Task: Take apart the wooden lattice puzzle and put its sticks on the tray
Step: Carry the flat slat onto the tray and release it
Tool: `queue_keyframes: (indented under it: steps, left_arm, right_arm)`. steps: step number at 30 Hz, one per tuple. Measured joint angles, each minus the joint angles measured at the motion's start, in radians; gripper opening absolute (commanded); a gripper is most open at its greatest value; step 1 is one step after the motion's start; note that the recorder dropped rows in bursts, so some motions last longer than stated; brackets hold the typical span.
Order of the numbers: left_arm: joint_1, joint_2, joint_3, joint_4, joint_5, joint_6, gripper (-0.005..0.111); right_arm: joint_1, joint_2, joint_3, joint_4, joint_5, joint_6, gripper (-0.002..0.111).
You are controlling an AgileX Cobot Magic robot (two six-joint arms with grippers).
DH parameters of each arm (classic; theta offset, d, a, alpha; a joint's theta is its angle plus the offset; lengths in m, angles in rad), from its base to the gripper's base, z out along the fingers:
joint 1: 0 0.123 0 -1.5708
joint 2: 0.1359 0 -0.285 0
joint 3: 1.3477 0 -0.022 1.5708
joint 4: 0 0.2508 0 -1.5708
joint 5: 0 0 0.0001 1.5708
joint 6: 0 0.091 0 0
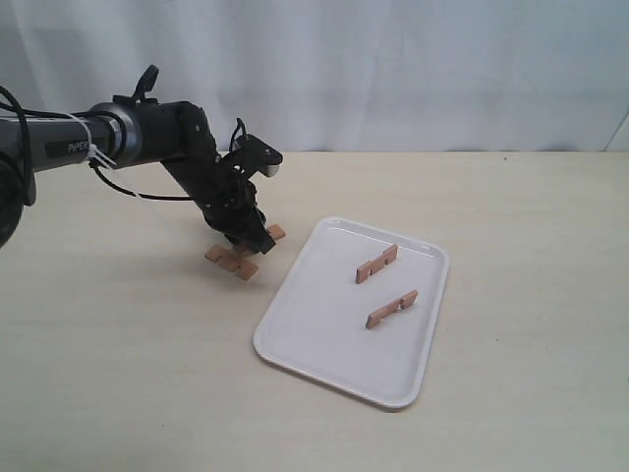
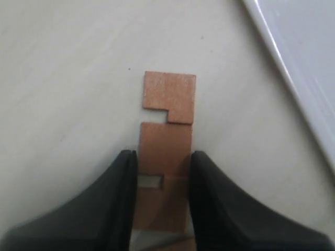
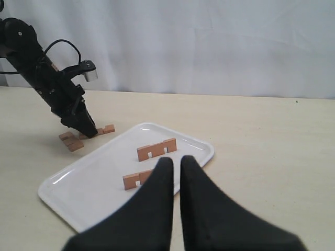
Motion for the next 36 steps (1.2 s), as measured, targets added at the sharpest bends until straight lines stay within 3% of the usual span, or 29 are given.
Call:
queue_keyframes:
  steps: [12, 17, 21, 26, 32, 34, 36]
  left_arm:
    - [0.000, -0.070, 0.013, 0.004, 0.051, 0.003, 0.000]
    - [-0.002, -0.108, 0.013, -0.078, 0.102, 0.015, 0.000]
    - [-0.047, -0.108, 0.015, -0.135, 0.113, 0.003, 0.000]
    - [-0.150, -0.108, 0.048, -0.152, 0.005, -0.058, 0.000]
    - [-0.173, -0.109, 0.048, -0.154, -0.036, -0.109, 0.000]
    - [-0.173, -0.109, 0.048, -0.154, -0.049, -0.122, 0.009]
    - [-0.173, -0.109, 0.048, -0.154, -0.051, -0.126, 0.028]
  right_arm:
    - [0.000, 0.000, 0.000, 0.000, 0.000, 0.000, 0.005]
    - [0.000, 0.000, 0.000, 0.000, 0.000, 0.000, 0.005]
    - [0.000, 0.000, 0.000, 0.000, 0.000, 0.000, 0.005]
    - [0.000, 0.000, 0.000, 0.000, 0.000, 0.000, 0.005]
    - [0.000, 0.000, 0.000, 0.000, 0.000, 0.000, 0.005]
    - [0.000, 0.000, 0.000, 0.000, 0.000, 0.000, 0.005]
    - [0.000, 0.000, 0.000, 0.000, 0.000, 0.000, 0.005]
